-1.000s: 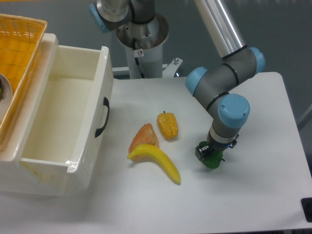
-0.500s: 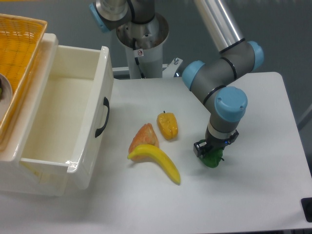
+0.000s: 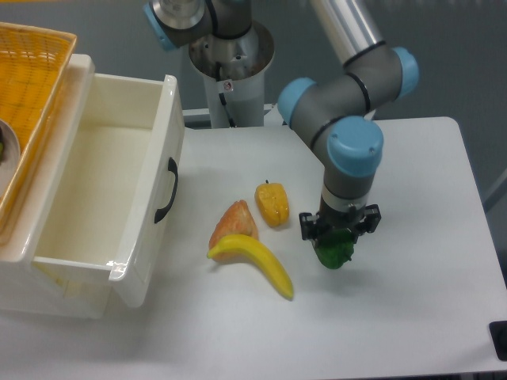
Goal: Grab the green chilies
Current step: 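Lift the green bell pepper up off the table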
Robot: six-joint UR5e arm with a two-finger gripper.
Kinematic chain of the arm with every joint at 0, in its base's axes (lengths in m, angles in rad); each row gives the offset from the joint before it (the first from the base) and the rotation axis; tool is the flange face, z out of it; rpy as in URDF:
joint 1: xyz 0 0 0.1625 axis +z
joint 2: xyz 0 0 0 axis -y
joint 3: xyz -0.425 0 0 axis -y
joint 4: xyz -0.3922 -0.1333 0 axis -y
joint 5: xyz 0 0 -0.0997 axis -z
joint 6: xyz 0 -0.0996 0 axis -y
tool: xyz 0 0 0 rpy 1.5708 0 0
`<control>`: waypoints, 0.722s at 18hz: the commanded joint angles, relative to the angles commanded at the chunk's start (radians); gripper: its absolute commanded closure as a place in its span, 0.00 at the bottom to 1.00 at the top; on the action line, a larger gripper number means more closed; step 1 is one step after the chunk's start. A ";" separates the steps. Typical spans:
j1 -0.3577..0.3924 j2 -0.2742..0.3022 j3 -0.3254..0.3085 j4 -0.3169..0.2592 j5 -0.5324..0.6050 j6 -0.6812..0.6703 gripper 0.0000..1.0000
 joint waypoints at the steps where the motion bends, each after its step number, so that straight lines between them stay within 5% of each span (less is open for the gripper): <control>1: -0.006 0.014 0.000 -0.022 -0.003 0.041 0.31; 13: -0.080 0.062 -0.003 -0.145 0.006 0.208 0.34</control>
